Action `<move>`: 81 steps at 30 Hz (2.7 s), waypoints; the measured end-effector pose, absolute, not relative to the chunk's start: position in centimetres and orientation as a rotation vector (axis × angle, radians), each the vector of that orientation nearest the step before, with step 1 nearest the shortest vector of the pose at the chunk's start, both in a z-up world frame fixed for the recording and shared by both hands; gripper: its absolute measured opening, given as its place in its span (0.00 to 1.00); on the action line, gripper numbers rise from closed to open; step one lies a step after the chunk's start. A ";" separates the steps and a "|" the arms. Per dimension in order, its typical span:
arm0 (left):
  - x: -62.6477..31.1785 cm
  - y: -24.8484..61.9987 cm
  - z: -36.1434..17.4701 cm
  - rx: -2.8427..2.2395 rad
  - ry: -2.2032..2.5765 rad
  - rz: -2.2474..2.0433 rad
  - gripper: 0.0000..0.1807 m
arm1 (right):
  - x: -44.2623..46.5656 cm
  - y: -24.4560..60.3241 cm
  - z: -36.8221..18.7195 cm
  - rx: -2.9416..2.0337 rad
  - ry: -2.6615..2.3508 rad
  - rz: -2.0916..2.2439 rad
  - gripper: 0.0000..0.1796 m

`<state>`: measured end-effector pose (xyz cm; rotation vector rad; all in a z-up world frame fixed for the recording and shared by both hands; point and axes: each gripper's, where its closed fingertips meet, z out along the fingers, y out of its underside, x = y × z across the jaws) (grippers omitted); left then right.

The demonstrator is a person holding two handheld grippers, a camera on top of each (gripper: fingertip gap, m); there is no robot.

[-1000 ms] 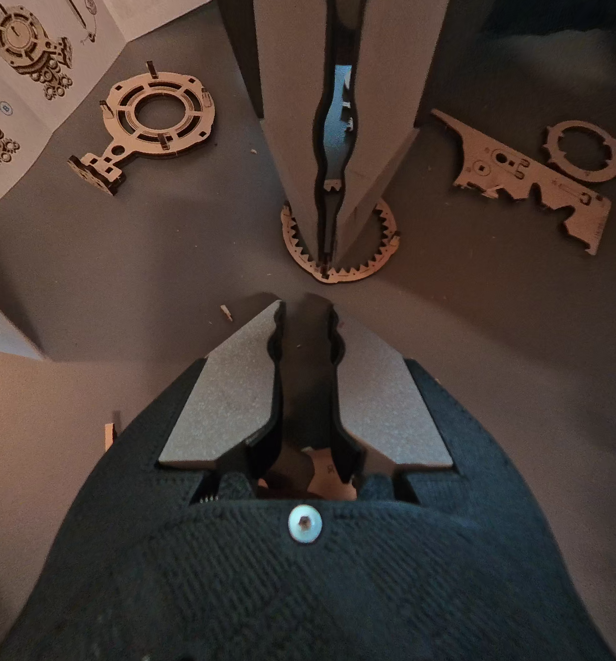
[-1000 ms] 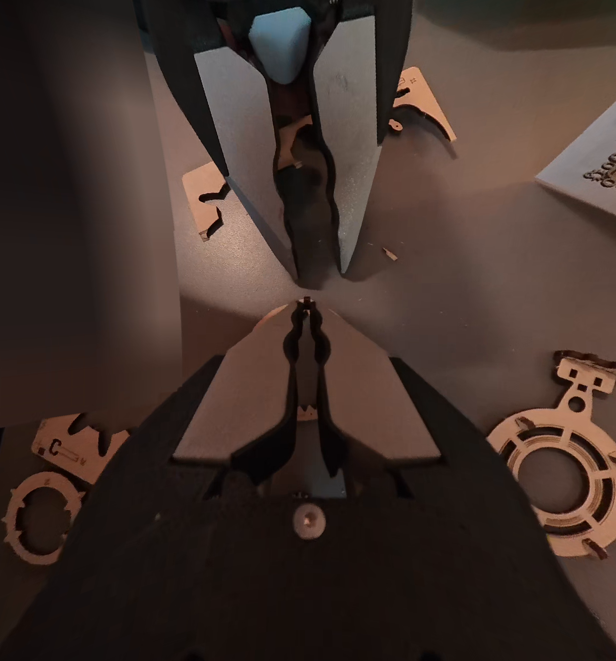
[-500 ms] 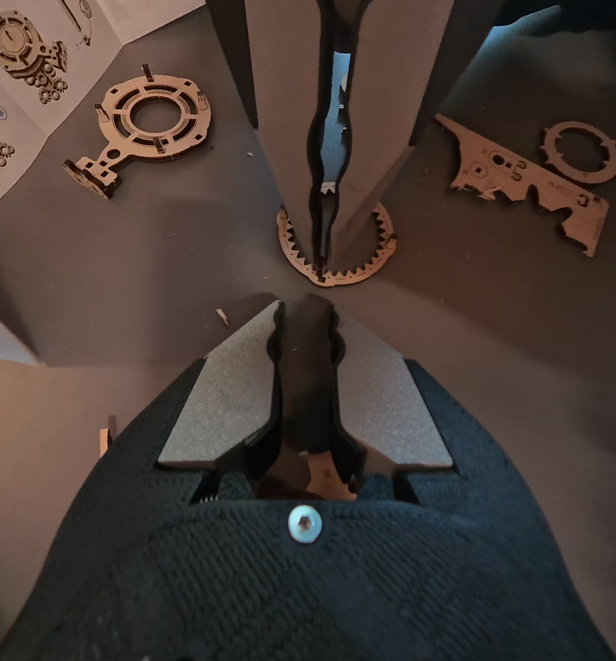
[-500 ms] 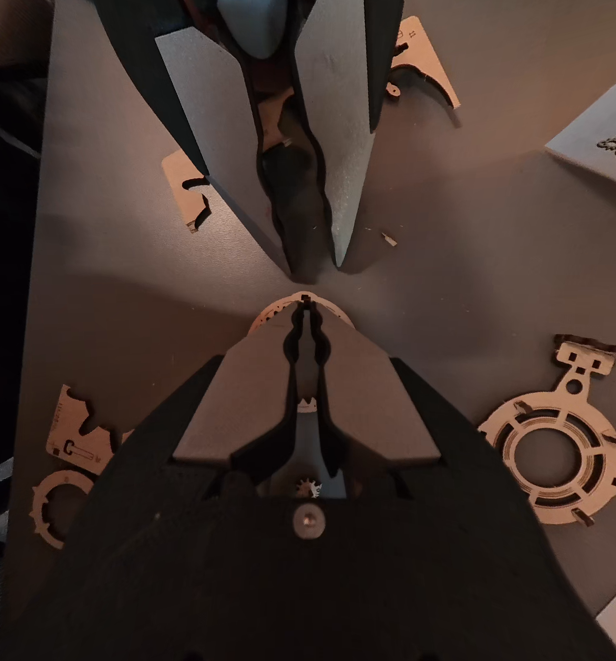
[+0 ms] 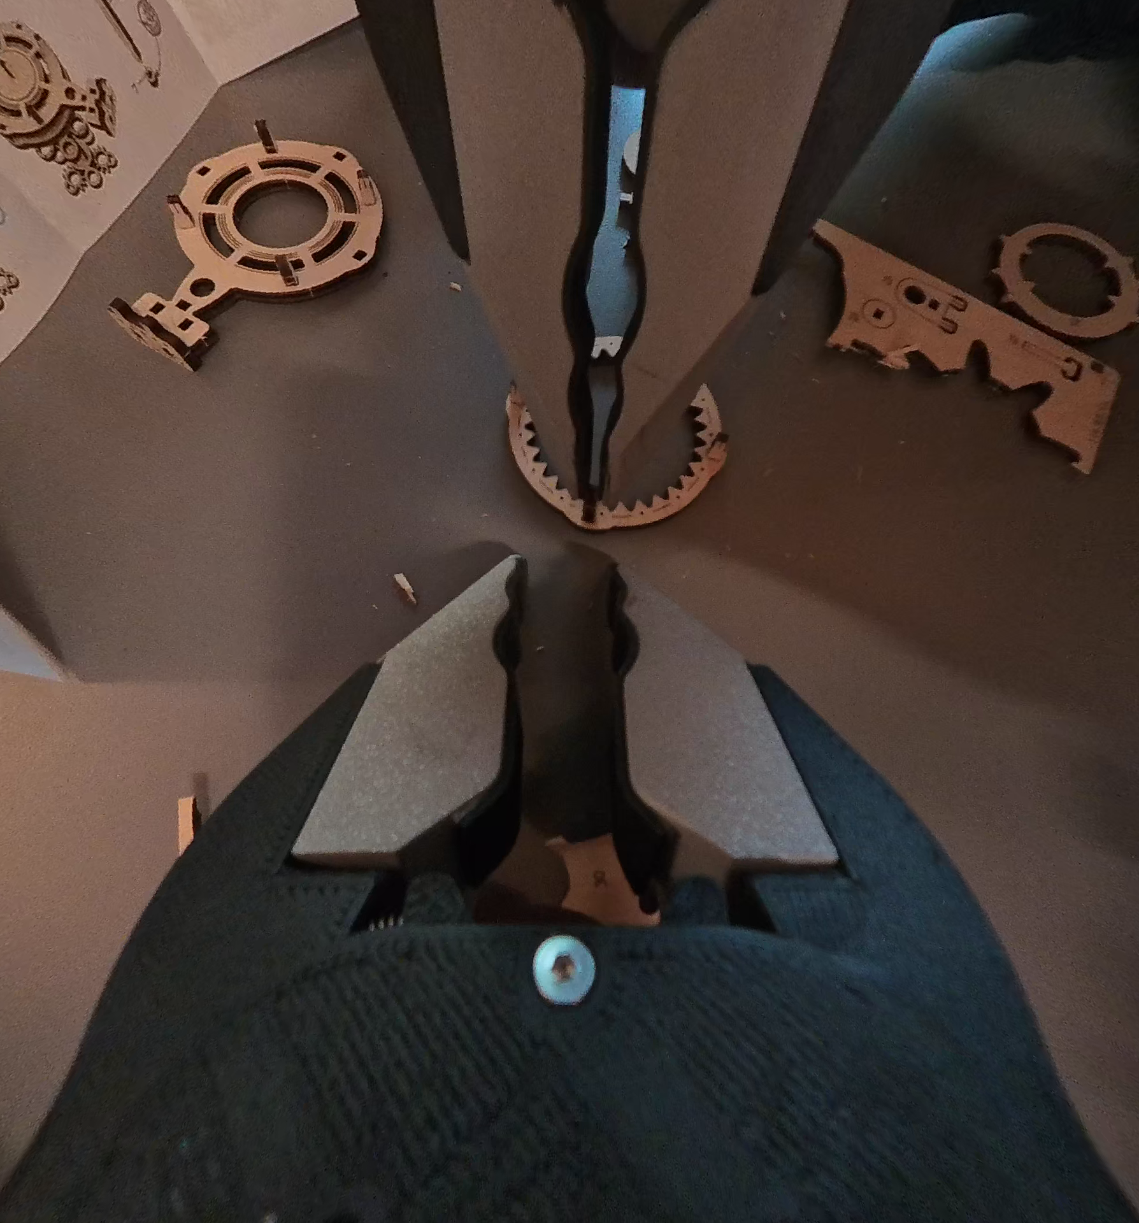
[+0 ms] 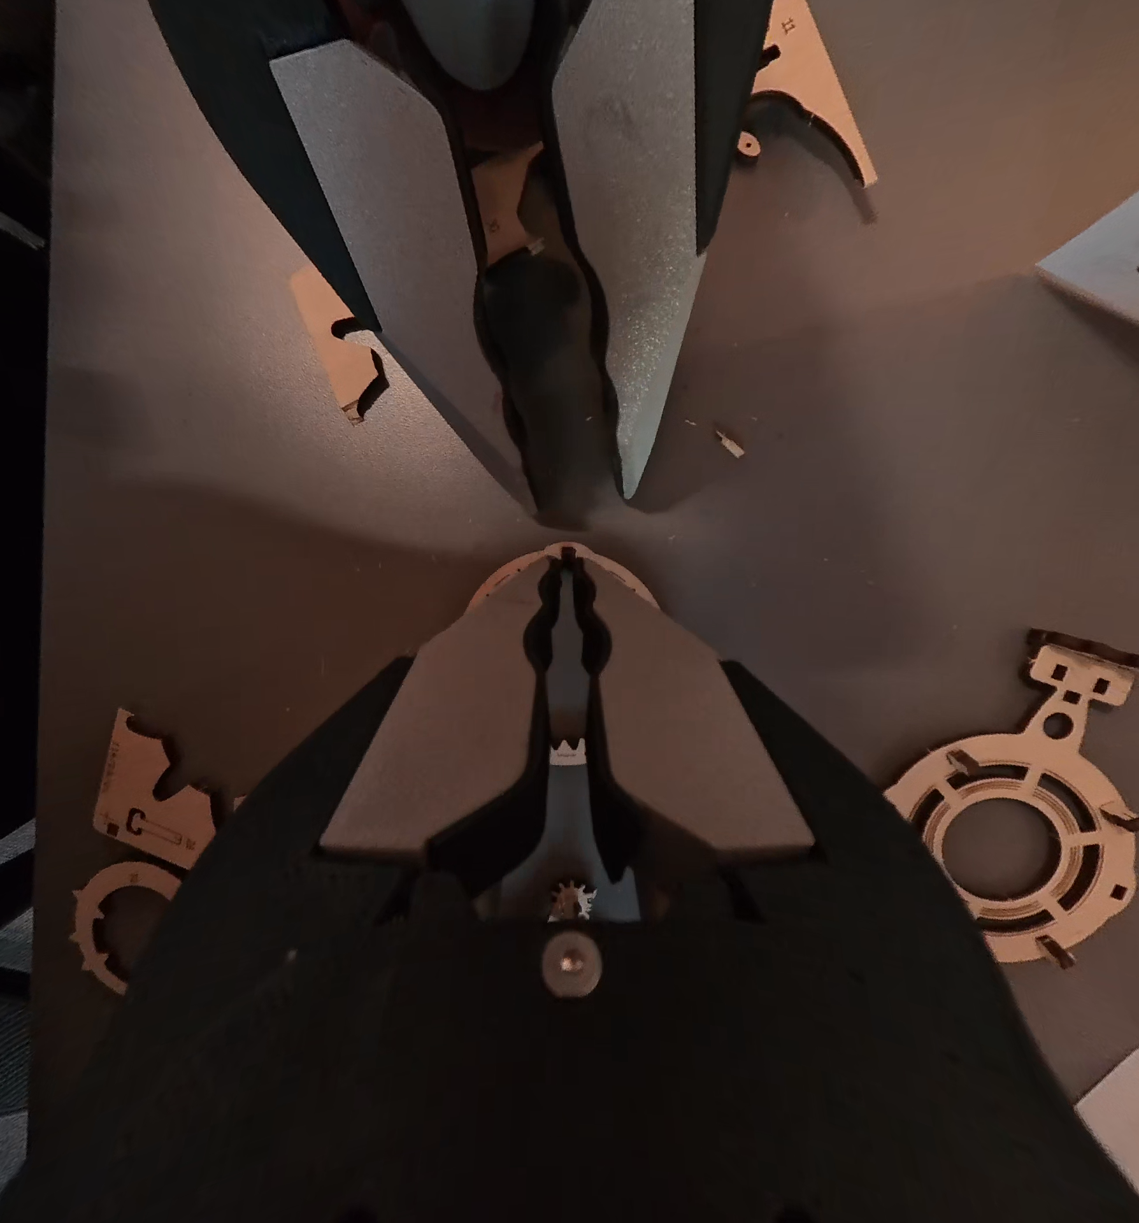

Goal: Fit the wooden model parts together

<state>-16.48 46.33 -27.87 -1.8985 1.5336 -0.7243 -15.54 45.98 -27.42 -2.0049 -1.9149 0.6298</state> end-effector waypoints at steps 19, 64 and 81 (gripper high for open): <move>-16.9 46.7 -27.3 -1.951 1.440 -0.845 0.10 | -15.8 46.0 -27.5 -2.328 -2.034 0.421 0.00; -15.5 46.8 -26.1 -1.906 1.383 -0.922 0.00 | -16.0 46.5 -26.2 -2.060 -1.930 0.645 0.00; -15.3 46.2 -24.7 -1.871 1.327 -1.094 0.02 | -16.7 46.3 -24.0 -2.023 -1.818 0.904 0.00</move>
